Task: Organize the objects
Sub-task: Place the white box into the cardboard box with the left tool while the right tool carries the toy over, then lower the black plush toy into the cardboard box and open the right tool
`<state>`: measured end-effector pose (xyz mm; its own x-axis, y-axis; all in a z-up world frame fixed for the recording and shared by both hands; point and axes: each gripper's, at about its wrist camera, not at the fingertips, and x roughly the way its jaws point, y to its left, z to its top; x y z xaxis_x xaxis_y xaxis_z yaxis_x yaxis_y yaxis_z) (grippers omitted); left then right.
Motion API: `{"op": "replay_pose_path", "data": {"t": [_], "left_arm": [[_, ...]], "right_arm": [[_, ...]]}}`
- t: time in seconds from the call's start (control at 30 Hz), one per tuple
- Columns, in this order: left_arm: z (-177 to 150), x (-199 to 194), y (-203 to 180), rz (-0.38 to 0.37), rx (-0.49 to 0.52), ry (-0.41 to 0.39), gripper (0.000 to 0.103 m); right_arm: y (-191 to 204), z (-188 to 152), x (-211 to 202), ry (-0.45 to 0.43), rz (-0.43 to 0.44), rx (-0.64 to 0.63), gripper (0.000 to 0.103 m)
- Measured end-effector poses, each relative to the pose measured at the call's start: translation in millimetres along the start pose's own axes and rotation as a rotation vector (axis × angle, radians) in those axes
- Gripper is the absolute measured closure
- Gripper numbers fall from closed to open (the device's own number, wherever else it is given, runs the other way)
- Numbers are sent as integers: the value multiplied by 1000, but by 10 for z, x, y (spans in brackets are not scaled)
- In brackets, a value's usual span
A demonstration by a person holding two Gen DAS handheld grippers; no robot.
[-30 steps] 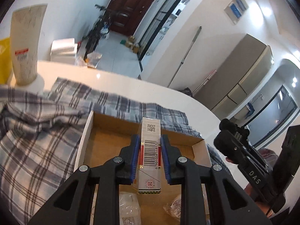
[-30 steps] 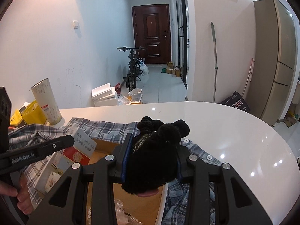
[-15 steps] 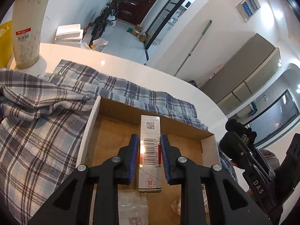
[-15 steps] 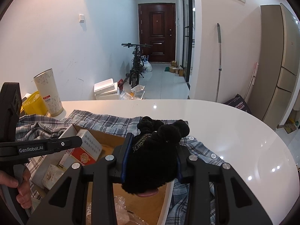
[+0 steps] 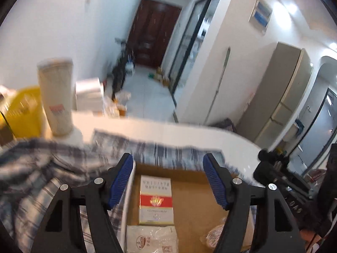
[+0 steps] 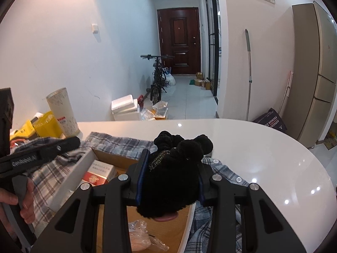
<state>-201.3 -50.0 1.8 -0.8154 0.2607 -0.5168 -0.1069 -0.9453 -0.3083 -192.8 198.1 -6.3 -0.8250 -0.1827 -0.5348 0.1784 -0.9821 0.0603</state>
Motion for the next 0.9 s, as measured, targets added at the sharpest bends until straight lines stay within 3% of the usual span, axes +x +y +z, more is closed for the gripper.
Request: {"op": "replay_pose_path", "data": {"t": [0.07,0.17,0.23,0.27,0.3,0.4,0.57,0.9], "left_arm": [[79,-269,-100,0,14,-82,14],[169,-689,-221,42,26,-203,12],[138,-1025,-264,144,36,-279,11],[126,-1166,-272,158,53,-303,9],[106,-1262,-276,155,72,-320,0],[-52,-1610,-295,175,124,-374,0],[-309,-1855,-240,187,145,-368,0],[-676,-1826,-40,239,137,-330,0]], "right_arm": [[10,44,-64,-9,17,11,66],[77,94,-141,-2,79,40,66],[160,106,-157,18,111,43,66],[215,104,-157,35,119,37,66],[269,100,-151,52,121,28,66],[396,61,-148,78,130,8,66],[602,-51,-131,151,210,8,66],[1010,-373,20,210,167,-86,66]]}}
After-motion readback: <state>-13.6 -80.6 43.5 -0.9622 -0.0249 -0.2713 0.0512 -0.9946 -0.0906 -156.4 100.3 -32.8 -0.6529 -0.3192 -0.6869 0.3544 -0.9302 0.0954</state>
